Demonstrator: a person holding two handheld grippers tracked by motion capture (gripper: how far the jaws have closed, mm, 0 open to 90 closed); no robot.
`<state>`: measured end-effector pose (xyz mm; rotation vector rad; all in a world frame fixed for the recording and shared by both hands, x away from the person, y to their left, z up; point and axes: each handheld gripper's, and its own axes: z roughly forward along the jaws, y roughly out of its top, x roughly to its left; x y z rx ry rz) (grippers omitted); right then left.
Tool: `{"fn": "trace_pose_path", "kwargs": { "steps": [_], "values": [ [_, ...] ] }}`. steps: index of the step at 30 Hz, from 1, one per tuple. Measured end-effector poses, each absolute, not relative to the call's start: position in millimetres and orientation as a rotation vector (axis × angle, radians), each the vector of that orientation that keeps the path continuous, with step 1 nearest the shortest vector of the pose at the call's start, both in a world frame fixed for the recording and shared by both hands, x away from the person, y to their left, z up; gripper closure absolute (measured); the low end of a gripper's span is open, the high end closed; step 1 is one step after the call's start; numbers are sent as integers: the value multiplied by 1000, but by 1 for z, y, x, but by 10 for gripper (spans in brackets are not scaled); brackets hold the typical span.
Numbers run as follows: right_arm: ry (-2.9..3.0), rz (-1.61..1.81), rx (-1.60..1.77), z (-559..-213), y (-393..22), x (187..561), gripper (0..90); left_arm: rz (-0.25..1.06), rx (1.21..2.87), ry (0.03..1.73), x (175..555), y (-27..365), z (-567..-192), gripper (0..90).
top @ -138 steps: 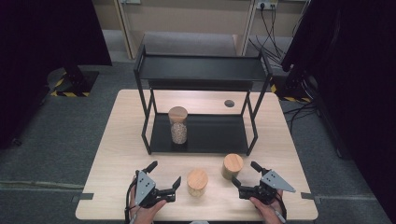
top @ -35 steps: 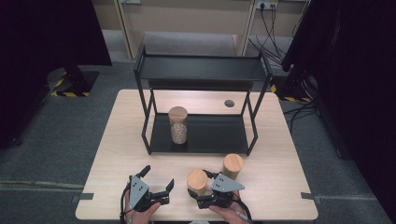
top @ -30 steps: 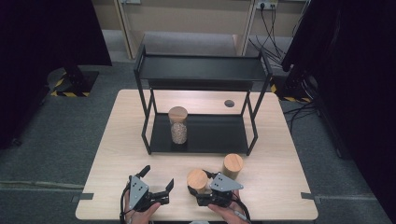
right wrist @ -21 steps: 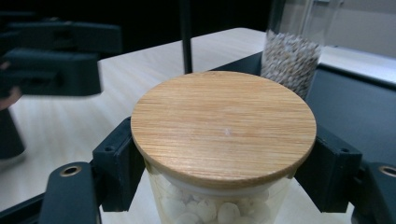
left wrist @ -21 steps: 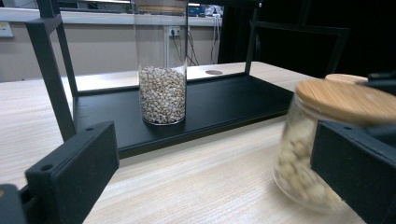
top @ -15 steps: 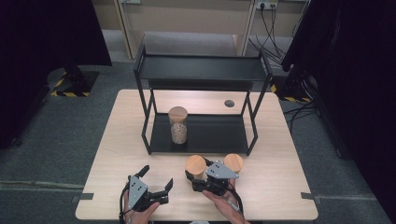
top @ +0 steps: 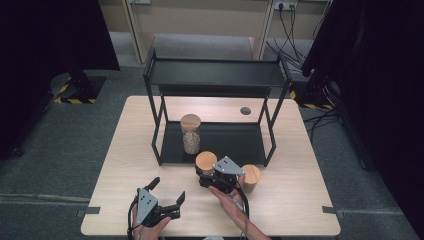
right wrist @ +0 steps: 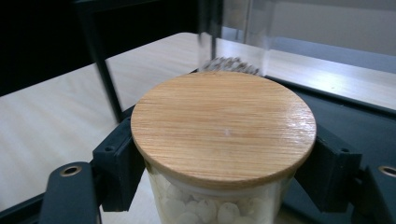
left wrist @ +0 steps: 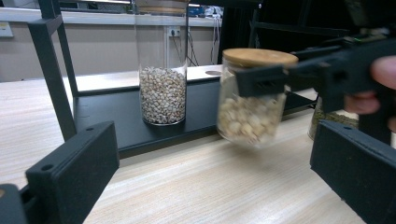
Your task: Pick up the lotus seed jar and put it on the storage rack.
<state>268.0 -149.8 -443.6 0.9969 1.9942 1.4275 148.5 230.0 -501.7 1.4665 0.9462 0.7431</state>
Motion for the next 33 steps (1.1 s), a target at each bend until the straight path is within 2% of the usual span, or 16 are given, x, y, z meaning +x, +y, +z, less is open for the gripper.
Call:
{"fn": "trace_pose_path", "kwargs": {
  "steps": [12,33],
  "values": [
    [1871,1346,1103,-437,-123,289,257,740,1466,944,148,230,-502,6],
    [1796,1254,1210,-453,-101,317,257,728,1470,943,149,231,-502,6]
  ]
}}
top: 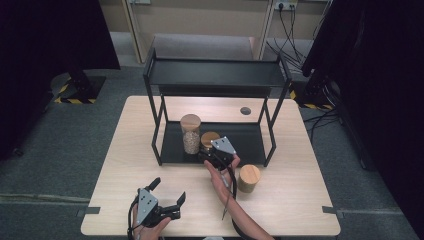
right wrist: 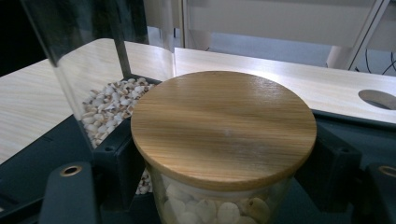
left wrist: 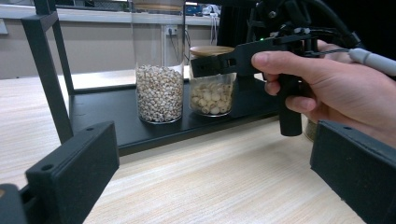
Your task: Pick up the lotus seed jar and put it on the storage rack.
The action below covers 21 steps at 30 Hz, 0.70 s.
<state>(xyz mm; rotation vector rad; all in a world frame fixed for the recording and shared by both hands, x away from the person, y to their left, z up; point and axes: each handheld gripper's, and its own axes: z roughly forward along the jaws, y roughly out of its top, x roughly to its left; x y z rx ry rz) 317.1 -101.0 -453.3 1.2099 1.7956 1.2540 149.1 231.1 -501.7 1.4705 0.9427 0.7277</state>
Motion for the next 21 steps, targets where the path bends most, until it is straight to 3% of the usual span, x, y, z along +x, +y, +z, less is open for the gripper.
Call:
{"fn": "trace_pose_path", "kwargs": {
  "steps": [12,16,21],
  "values": [
    [1775,1273,1228,-463,-101,320,244,719,1481,939,150,231,-501,5],
    [1756,1287,1259,-459,-102,315,138,716,1480,939,150,231,-501,6],
    [1749,1297,1274,-452,-106,307,67,719,1483,937,150,231,-501,5]
  ]
}}
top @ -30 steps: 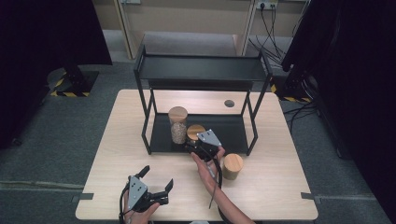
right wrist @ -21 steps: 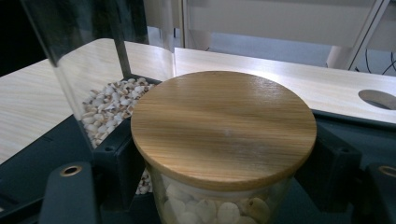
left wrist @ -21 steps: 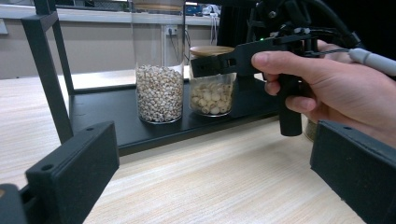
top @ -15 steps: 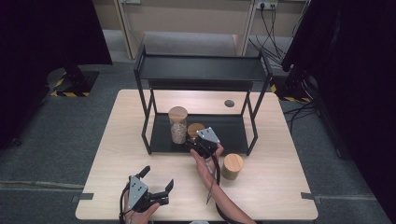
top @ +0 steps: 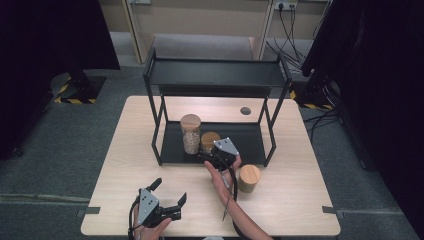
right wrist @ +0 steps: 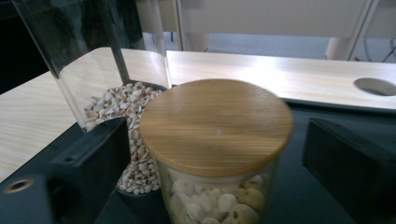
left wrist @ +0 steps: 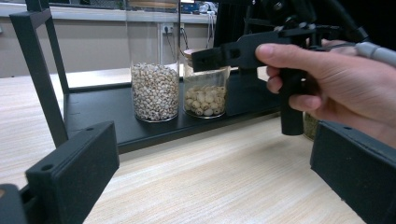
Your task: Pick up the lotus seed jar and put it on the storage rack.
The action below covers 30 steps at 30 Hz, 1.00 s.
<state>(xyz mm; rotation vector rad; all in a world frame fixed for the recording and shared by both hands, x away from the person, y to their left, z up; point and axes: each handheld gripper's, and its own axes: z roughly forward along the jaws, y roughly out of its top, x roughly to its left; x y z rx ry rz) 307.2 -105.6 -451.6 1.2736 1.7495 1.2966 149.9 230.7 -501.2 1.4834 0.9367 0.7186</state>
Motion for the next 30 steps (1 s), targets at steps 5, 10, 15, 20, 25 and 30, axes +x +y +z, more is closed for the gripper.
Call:
{"fn": "trace_pose_path", "kwargs": {
  "steps": [5,10,15,20,25,30],
  "values": [
    [1775,1338,1265,-442,-115,298,51,719,1481,940,150,231,-501,5],
    [1813,1391,1223,-433,-126,285,43,720,1484,939,150,230,-501,5],
    [1849,1429,1179,-428,-138,275,37,721,1481,941,149,230,-501,5],
    [1872,1474,1150,-428,-151,268,36,723,1481,942,150,230,-501,5],
    [1900,1505,1118,-429,-160,260,36,723,1483,944,150,230,-501,5],
    [1930,1529,1078,-431,-166,253,36,723,1480,946,150,230,-502,5]
  ]
}}
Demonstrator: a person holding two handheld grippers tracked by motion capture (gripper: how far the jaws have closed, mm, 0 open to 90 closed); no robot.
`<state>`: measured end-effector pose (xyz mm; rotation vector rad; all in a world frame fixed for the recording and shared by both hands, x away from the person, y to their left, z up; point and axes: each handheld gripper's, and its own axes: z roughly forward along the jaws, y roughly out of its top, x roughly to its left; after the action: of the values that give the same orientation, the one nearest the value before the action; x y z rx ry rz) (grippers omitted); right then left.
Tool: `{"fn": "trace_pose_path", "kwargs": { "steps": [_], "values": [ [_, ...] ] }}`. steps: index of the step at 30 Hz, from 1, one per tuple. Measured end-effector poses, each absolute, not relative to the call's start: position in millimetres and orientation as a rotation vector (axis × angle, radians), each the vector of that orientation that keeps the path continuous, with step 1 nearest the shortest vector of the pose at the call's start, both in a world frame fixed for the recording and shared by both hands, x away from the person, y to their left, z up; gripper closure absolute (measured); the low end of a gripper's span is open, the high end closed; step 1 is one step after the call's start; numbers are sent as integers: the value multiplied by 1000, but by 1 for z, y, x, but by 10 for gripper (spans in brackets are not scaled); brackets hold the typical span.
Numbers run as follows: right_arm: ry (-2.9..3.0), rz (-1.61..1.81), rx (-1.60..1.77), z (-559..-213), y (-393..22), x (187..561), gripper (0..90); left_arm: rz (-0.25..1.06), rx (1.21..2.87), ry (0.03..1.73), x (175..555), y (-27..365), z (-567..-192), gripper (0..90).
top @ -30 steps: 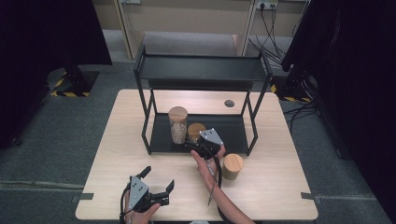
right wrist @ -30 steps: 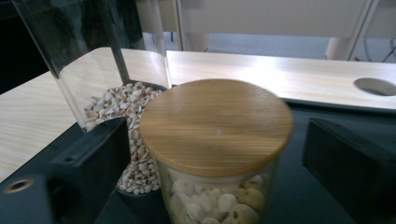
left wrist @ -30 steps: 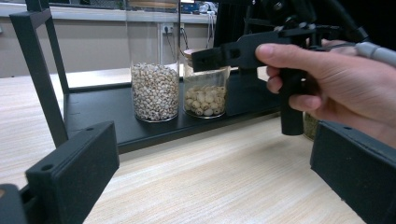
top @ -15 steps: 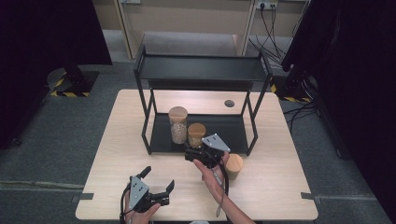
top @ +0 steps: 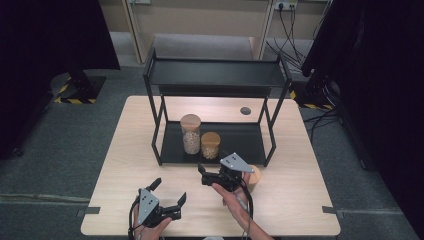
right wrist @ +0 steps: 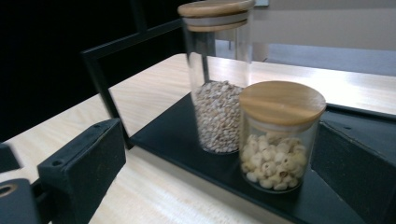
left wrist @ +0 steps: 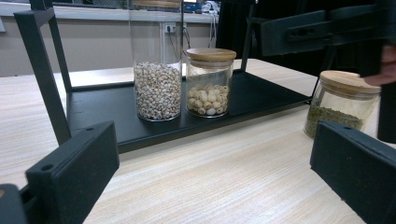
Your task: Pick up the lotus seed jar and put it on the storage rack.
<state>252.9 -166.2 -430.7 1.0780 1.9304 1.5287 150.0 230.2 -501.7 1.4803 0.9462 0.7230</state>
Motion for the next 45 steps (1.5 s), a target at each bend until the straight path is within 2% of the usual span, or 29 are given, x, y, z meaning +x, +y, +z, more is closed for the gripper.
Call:
{"fn": "trace_pose_path", "kwargs": {
  "steps": [23,45],
  "values": [
    [1985,1640,977,-437,-196,228,35,728,1477,953,150,230,-502,5],
    [2035,1699,957,-459,-232,208,34,732,1476,954,150,230,-502,6]
  ]
}}
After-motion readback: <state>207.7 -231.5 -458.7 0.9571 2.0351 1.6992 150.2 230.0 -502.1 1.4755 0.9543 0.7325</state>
